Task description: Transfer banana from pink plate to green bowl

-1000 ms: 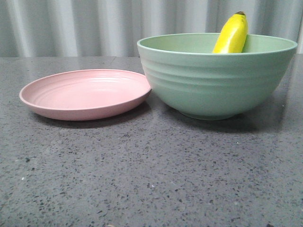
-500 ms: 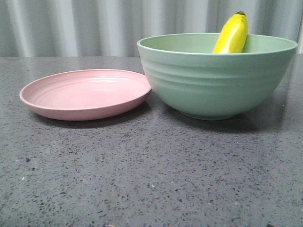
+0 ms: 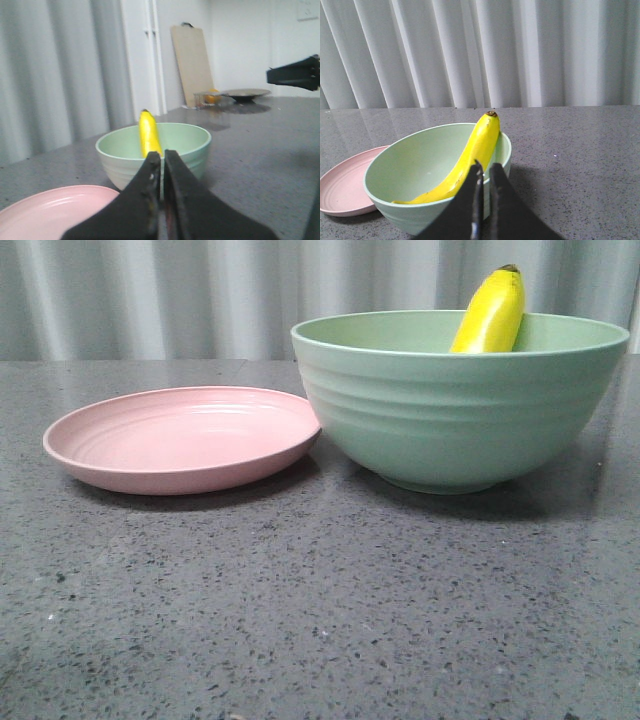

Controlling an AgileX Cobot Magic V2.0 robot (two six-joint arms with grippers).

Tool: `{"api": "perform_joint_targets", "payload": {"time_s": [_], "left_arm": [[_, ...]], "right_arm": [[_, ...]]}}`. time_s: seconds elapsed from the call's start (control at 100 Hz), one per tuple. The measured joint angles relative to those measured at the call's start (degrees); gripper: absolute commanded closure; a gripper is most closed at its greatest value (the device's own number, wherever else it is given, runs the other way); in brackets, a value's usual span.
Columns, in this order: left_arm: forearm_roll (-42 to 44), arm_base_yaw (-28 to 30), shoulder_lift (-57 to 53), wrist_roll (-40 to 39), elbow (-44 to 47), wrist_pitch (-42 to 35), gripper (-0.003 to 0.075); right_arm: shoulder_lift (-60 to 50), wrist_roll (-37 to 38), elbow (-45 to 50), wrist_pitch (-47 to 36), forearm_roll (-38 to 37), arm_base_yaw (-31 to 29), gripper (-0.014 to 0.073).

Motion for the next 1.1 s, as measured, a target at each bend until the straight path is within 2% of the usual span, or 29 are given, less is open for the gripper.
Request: {"api": "perform_joint_targets", "payload": {"time_s": [0.11, 0.22, 0.45, 0.63, 0.79, 1.04, 1.1], "left_arm": [[0.0, 6.3, 0.0, 0.0, 5.2, -8.7, 0.0741], [0.0, 14.2, 0.0, 0.0, 6.2, -12.1, 0.0741], [0.0, 29.6, -3.6, 0.0, 6.2, -10.9, 0.0741], [0.0, 39.5, -12.6, 0.0, 6.2, -0.9, 0.0741], [0.0, 46.5, -13.2, 0.0, 6.2, 9.7, 0.0741], [0.0, 49.0, -13.2, 0.0, 6.2, 28.7, 0.0741], [0.0, 49.2, -13.2, 0.0, 6.2, 31.2, 0.0741]], "right_arm": [[0.0, 0.0, 0.0, 0.0, 0.0, 0.0, 0.0661], [0.0, 0.0, 0.0, 0.0, 0.0, 0.0, 0.0661], [-0.1, 0.0, 0.0, 0.0, 0.0, 0.0, 0.0661], [-0.1, 0.0, 0.0, 0.0, 0.0, 0.0, 0.0661], [-0.1, 0.0, 0.0, 0.1, 0.0, 0.0, 0.0661], [-0.1, 0.0, 0.0, 0.1, 0.0, 0.0, 0.0661], [-0.1, 0.0, 0.0, 0.1, 0.0, 0.0, 0.0661]]}}
